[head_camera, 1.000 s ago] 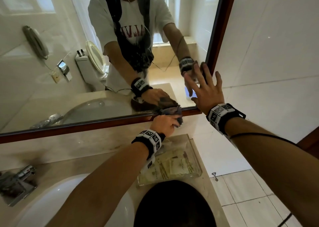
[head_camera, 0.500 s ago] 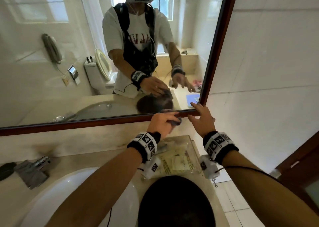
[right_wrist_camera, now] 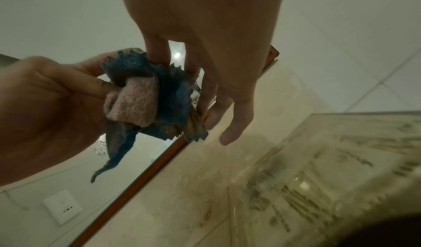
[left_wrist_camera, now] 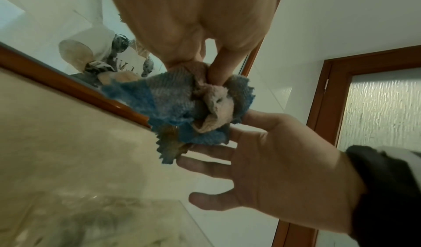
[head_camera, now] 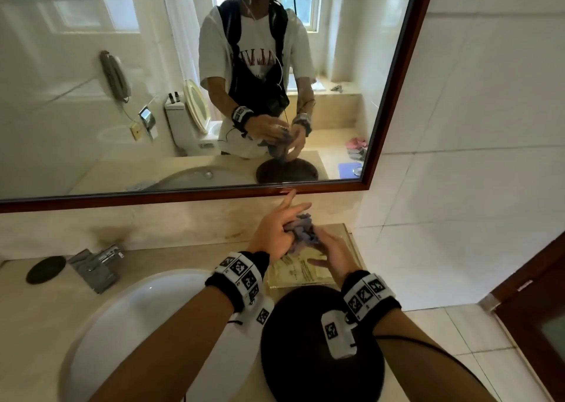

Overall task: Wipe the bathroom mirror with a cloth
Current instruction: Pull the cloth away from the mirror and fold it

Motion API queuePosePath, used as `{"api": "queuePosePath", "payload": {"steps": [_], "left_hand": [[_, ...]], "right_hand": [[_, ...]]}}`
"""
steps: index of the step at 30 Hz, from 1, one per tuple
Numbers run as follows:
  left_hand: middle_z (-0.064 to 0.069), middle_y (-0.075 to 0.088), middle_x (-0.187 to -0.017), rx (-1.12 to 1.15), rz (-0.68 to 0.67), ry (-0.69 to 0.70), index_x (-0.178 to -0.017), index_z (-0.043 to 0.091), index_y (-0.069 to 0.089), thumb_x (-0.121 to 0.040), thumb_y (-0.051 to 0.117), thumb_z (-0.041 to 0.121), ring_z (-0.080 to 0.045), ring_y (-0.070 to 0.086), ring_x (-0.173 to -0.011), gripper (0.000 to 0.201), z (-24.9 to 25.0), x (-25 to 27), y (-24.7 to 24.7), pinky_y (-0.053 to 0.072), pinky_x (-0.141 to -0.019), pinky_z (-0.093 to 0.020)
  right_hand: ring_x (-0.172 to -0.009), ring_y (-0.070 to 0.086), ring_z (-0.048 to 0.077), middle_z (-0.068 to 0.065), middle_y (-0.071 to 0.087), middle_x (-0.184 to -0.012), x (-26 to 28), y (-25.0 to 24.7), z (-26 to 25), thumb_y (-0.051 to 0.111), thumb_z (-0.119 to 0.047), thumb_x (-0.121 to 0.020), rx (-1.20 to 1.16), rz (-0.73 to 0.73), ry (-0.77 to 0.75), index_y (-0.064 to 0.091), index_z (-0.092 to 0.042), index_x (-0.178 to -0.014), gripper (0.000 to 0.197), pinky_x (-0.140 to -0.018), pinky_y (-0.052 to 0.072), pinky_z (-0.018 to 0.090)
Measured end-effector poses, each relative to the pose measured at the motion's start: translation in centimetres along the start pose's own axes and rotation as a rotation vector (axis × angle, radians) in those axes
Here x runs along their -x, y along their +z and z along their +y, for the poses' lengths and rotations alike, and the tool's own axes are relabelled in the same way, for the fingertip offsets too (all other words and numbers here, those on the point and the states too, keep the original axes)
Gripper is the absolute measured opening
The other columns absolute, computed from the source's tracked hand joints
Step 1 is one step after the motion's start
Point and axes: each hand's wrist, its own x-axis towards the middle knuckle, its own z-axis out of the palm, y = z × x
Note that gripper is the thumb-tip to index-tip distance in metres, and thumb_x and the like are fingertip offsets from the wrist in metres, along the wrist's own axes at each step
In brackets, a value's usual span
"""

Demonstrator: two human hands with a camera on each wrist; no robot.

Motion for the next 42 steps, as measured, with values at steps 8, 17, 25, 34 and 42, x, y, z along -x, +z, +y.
{"api": "queuePosePath", "payload": {"steps": [8, 17, 25, 34, 42], "left_hand": [[0.011, 0.012, -0.161, 0.103, 0.001, -0.136, -0.143, 0.023, 0.047, -0.083, 0.060, -0.012, -0.006, 0.024, -0.144, 0.071, -1.6, 5.5, 0.6, 0.032, -0.116, -0.031], [0.010, 0.064, -0.129, 0.127, -0.108, -0.287, -0.137, 0.032, 0.055, -0.081, 0.075, 0.026, -0.007, 0.058, -0.120, 0.061, -3.0, 12.5, -0.8, 0.049, -0.101, -0.030], [0.006, 0.048, -0.146, 0.036, -0.179, -0.265, -0.144, 0.034, 0.045, -0.081, 0.074, 0.046, -0.013, 0.044, -0.134, 0.071, -3.8, 18.5, -3.1, 0.038, -0.098, -0.023], [0.009, 0.054, -0.118, 0.062, -0.045, -0.328, -0.123, 0.046, 0.050, -0.071, 0.067, 0.057, -0.015, 0.050, -0.118, 0.056, -4.8, 21.8, -1.7, 0.044, -0.100, -0.048], [-0.001, 0.046, -0.137, -0.052, -0.047, -0.362, -0.139, 0.039, 0.044, -0.080, 0.070, 0.049, -0.019, 0.043, -0.126, 0.065, -6.0, 21.7, 0.4, 0.041, -0.105, -0.044]], "right_hand": [[-0.101, 0.063, 0.026, 0.008, 0.071, -0.106, 4.9, 2.1, 2.5, 0.062, -0.021, -0.090, -0.291, -0.003, 0.079, 0.068, -0.013, -0.113, 0.024, -0.090, 0.047, 0.046], [-0.105, 0.067, 0.035, 0.015, 0.071, -0.111, 10.2, 4.5, 6.0, 0.062, -0.014, -0.092, -0.256, 0.085, 0.124, 0.064, -0.009, -0.123, 0.031, -0.100, 0.049, 0.049], [-0.105, 0.062, 0.039, 0.026, 0.063, -0.119, 15.3, 7.3, 9.8, 0.054, 0.002, -0.091, -0.446, 0.275, 0.140, 0.060, 0.000, -0.120, 0.030, -0.091, 0.051, 0.049], [-0.101, 0.064, 0.034, 0.021, 0.067, -0.112, 18.7, 6.8, 12.1, 0.060, -0.004, -0.090, -0.364, 0.553, 0.192, 0.063, -0.003, -0.120, 0.030, -0.071, 0.052, 0.035], [-0.102, 0.063, 0.031, 0.014, 0.068, -0.110, 17.4, 4.5, 13.4, 0.060, -0.009, -0.092, -0.283, 0.669, 0.278, 0.065, -0.010, -0.117, 0.025, -0.066, 0.049, 0.031]]}}
